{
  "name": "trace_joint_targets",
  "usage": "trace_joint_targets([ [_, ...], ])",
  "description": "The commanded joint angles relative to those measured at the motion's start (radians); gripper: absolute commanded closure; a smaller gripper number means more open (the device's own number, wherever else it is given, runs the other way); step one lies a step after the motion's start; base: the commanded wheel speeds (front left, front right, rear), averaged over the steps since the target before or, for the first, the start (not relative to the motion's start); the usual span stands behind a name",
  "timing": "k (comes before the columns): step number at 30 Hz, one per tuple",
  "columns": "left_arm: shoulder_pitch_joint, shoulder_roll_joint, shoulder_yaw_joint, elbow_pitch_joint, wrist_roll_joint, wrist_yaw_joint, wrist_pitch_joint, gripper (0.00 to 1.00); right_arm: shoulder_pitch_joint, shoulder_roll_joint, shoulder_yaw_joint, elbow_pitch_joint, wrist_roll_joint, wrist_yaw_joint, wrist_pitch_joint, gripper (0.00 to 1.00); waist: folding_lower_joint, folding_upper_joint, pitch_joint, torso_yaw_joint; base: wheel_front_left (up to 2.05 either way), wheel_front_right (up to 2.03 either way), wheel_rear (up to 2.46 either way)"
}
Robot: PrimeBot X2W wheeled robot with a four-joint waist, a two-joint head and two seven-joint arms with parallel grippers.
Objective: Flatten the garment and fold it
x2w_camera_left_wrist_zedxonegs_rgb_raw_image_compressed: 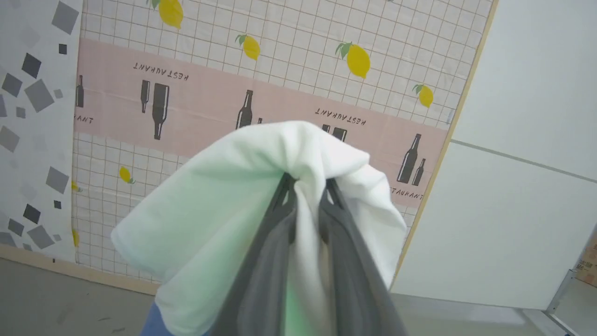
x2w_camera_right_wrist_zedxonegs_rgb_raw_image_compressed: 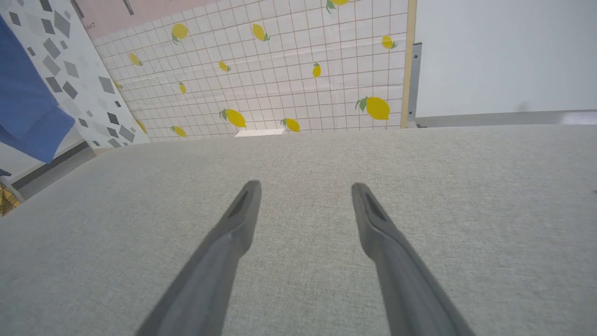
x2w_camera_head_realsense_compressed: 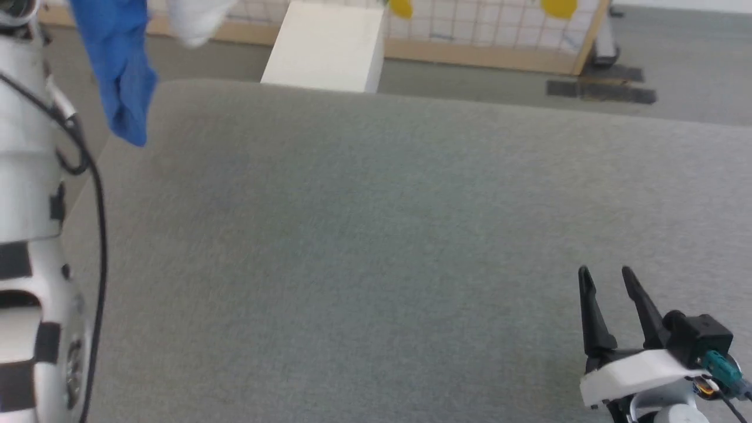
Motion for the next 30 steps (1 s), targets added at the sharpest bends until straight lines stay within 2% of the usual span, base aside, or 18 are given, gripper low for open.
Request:
trace_joint_targets([
  [1,-0.032,-0.024,-0.015,0.007,-0.002,-0.011,-0.001,1.0,0.016,0.0,-0.007,0.007,0.006,-0.002,-0.008,0.0,0.0,0.0058,-0.094,-0.097,0.0,0.0,0.0],
  [9,-0.078,-0.153,-0.042,0.061,-0.092,-0.039,-0.009,1.0,0.047,0.0,-0.032,0.017,-0.006,-0.002,-0.013,0.0,0.0,0.0058,-0.133,-0.19,0.0,0.0,0.0],
  [15,0.008,-0.248,-0.079,0.059,-0.19,-0.051,-0.008,1.0,0.072,0.0,-0.058,0.002,-0.024,-0.002,-0.013,0.0,0.0,0.0058,-0.133,-0.217,0.0,0.0,0.0],
  [22,0.276,-0.273,-0.272,0.069,-0.263,-0.057,-0.031,1.0,0.087,0.0,-0.064,-0.018,-0.036,-0.002,-0.005,0.0,0.0,0.0058,-0.12,-0.234,0.0,0.0,0.0],
  [24,0.342,-0.274,-0.36,0.093,-0.203,-0.057,-0.051,1.0,0.089,0.0,-0.065,-0.022,-0.035,-0.002,-0.004,0.0,0.0,0.0058,-0.114,-0.236,0.0,0.0,0.0],
  [27,0.441,-0.274,-0.444,0.139,-0.181,-0.057,-0.072,1.0,0.092,0.0,-0.055,-0.024,-0.033,-0.002,-0.002,0.0,0.0,0.0058,-0.11,-0.244,0.0,0.0,0.0],
  [30,0.539,-0.274,-0.548,0.164,-0.205,-0.057,-0.051,1.0,0.095,0.0,-0.051,-0.023,-0.028,-0.002,0.0,0.0,0.0,0.0058,-0.102,-0.247,0.0,0.0,0.0],
])
